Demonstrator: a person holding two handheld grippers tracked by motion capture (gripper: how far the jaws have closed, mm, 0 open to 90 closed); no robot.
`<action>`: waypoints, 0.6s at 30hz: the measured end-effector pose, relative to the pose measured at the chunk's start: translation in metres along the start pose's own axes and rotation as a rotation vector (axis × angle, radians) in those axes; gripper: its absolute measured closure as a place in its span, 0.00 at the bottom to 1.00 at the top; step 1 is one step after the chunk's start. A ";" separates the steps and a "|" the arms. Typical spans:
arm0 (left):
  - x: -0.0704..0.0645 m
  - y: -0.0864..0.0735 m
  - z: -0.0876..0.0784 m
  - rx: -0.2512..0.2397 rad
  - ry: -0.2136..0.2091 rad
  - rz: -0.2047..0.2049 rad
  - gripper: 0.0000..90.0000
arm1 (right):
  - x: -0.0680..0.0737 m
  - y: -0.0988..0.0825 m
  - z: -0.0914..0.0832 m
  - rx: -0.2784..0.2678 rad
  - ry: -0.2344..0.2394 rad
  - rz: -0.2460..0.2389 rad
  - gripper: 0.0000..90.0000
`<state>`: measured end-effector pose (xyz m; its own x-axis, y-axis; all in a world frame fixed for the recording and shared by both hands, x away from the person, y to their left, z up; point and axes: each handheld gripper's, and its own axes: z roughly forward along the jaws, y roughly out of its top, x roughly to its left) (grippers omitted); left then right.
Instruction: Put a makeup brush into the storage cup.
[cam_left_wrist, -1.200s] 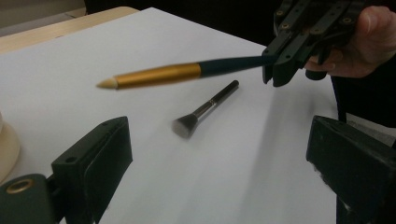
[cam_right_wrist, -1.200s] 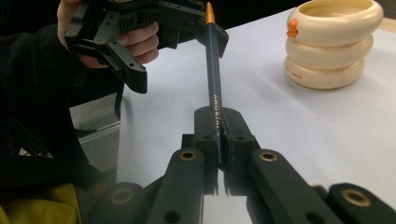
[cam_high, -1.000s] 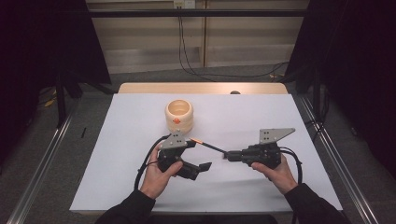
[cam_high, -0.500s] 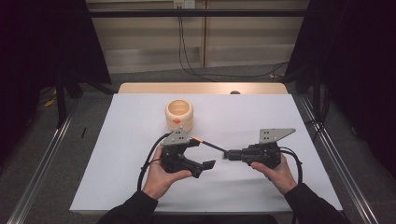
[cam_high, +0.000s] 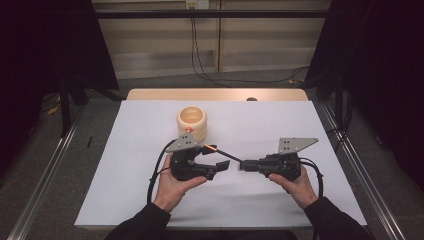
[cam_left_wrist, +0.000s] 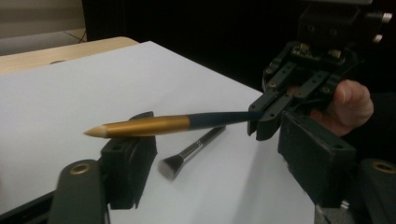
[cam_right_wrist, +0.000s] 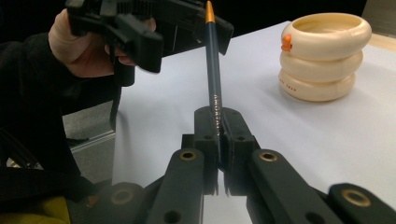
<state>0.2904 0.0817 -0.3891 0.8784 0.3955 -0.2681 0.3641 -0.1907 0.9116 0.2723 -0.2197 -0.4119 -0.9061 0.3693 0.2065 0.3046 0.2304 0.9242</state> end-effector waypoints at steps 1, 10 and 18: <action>0.002 0.001 -0.001 -0.005 -0.005 -0.008 0.38 | 0.000 0.000 0.000 -0.004 -0.004 -0.003 0.96; 0.008 0.002 -0.003 -0.021 -0.048 -0.043 0.63 | 0.000 0.001 -0.001 -0.006 0.004 -0.017 0.96; 0.011 0.004 -0.004 -0.045 -0.092 -0.091 0.72 | 0.002 0.000 0.002 0.010 0.021 -0.046 0.96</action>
<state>0.3003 0.0893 -0.3871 0.8678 0.3251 -0.3759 0.4312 -0.1166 0.8947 0.2707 -0.2169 -0.4120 -0.9251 0.3392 0.1708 0.2652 0.2553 0.9298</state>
